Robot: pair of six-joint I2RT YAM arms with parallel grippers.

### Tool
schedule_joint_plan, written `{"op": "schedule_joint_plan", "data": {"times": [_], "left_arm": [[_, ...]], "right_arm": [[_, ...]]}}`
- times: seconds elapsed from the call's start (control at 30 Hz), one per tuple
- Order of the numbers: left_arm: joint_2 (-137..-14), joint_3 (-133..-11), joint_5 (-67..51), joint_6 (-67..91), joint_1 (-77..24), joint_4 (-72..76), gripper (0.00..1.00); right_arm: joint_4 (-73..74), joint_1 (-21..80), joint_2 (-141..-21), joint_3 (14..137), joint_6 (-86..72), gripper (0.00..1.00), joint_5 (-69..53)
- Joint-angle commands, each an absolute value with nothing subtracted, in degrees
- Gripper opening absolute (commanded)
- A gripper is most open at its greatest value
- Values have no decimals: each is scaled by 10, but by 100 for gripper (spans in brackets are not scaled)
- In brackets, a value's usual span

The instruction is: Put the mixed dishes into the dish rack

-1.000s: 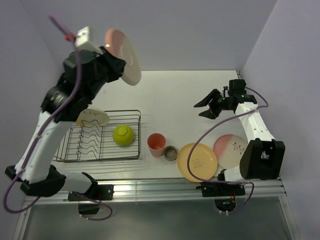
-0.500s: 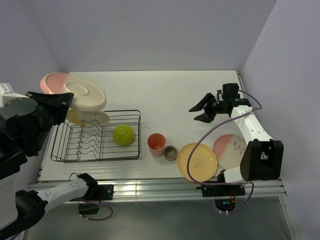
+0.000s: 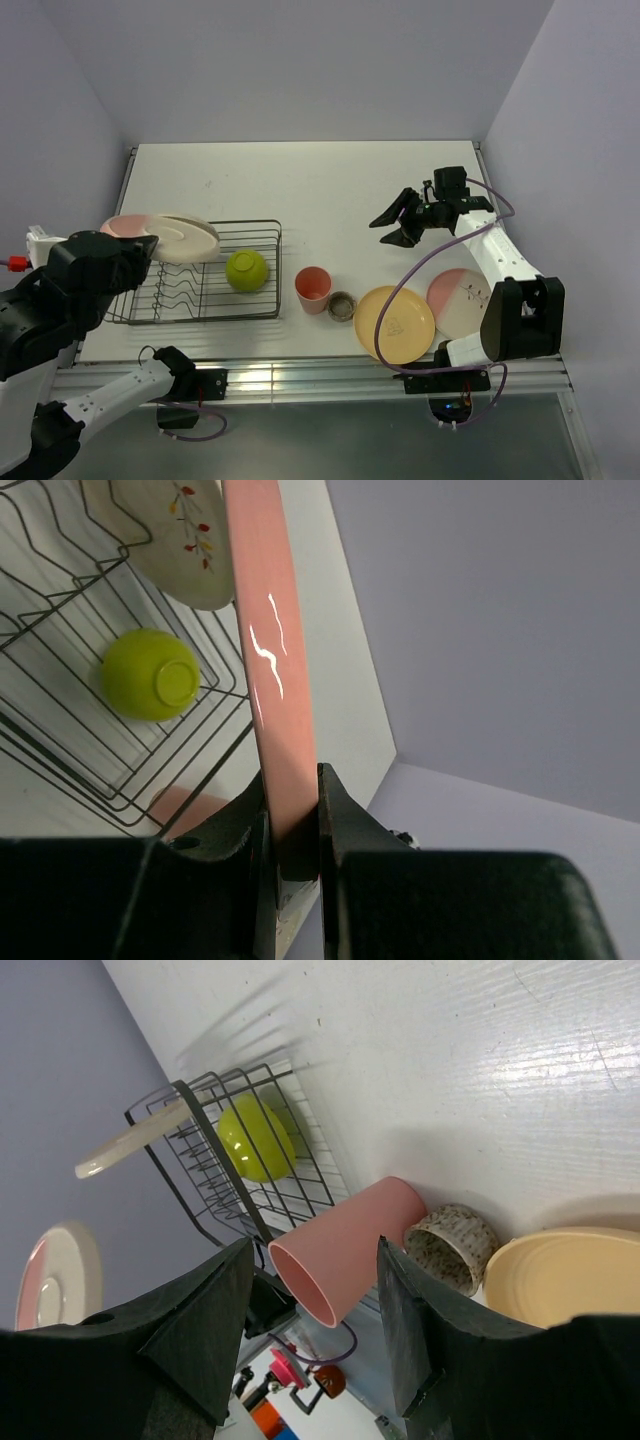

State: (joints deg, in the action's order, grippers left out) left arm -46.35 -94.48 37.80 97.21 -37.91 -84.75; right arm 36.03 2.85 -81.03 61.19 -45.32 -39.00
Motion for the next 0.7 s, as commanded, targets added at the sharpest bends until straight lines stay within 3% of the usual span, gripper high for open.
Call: {"op": "schedule_joint_plan", "data": {"times": [0.0,0.4,0.67], "left_arm": [[-456,-926,402,1027,-381,-788,0],[-547,-904,443,1007,-377,-787,0],[-541,-846,429,1015,-345,-787,0]], "right_arm": [[356,33,-812,616,-443,59,-385],[414,32,-813,635,-402,59,-367],[442,33,-830,646,-381,59,-362]]}}
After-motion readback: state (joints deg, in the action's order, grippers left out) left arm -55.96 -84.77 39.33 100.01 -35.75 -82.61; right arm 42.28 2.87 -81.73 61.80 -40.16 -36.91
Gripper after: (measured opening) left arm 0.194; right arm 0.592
